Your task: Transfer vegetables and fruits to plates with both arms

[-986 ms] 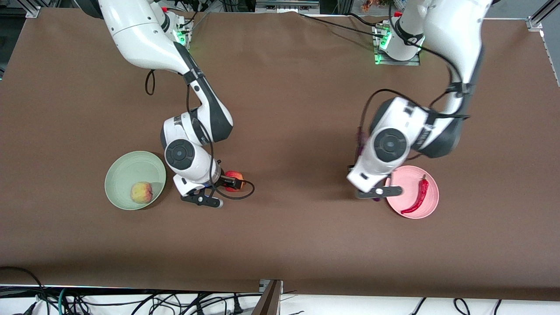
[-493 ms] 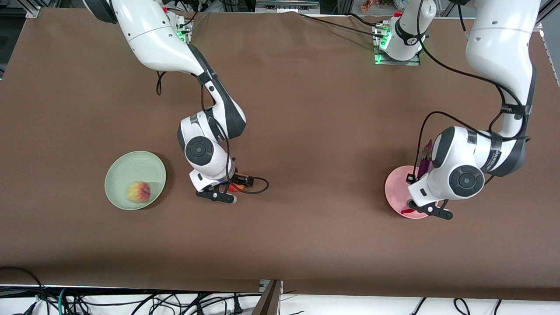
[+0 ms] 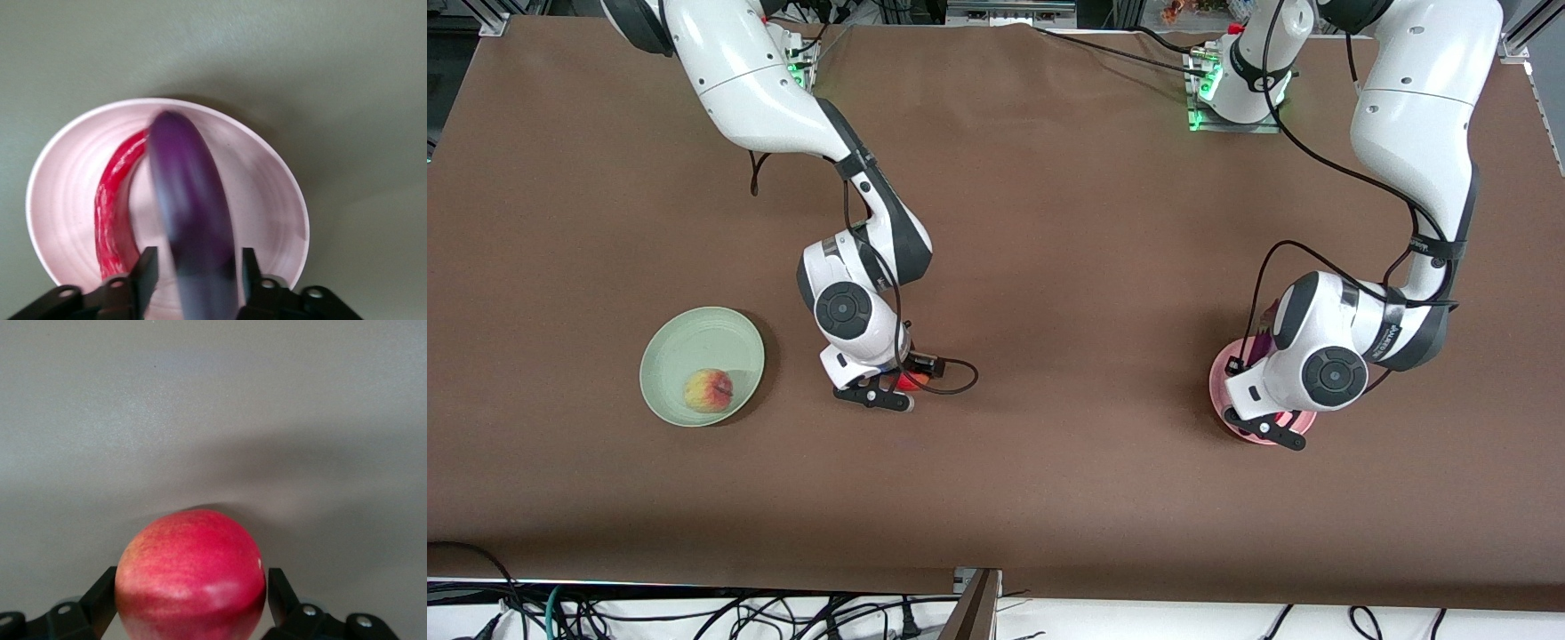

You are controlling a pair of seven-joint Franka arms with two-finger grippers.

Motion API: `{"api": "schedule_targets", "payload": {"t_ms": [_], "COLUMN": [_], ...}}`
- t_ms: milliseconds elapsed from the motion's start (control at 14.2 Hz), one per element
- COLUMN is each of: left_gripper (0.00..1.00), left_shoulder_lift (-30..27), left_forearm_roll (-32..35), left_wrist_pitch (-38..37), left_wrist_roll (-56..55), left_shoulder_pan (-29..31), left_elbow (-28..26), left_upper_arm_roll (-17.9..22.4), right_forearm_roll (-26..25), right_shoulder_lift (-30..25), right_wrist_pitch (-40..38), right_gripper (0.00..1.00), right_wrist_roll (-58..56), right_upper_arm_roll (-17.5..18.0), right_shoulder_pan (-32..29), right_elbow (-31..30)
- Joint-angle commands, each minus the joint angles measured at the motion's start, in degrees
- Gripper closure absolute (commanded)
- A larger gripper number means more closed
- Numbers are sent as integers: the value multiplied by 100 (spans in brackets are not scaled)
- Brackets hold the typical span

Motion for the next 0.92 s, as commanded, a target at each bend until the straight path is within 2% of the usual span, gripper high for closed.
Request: {"api": "schedule_targets", "payload": {"t_ms": [0,141,282,493,563,704,845], "left_gripper": [0,0,0,0,0,0,0], "left_shoulder_lift": [-423,-958,-1460,-1918,-2111,-2602,-3025], "left_forearm_roll": [-11,-247,-608,-899,-908,-899,-908], "left_wrist_pitch": [-105,-244,-814,-1754,-2010,-2161,-2729], "left_wrist_roll": [129,94,50,32,32,32,41], "left_shoulder_pan": [40,40,40,49,93,347,532], "left_elbow": [27,36,167,465,510,519,528], "left_upper_arm_roll": [2,2,11,55,63,55,37], "right_forearm_roll": [-73,-3,7,-46,-81,-90,-90], "right_shoulder_lift": [-56,-301,-574,-865,-891,-935,-936], "right_wrist_pitch": [-32,-601,-1401,-2193,-2465,-2923,-3135], "right_gripper": [86,88,88,88,88,88,88], "right_wrist_roll": [-123,-639,-1402,-2617,-2707,-3014,-3147], "right_upper_arm_roll": [-43,-69,-78,-78,-95,-358,-543], "right_shoulder_pan": [-18,-307,-860,-1573,-1705,-1820,-1821], "right_elbow": [-8,27,54,54,54,45,-25]}}
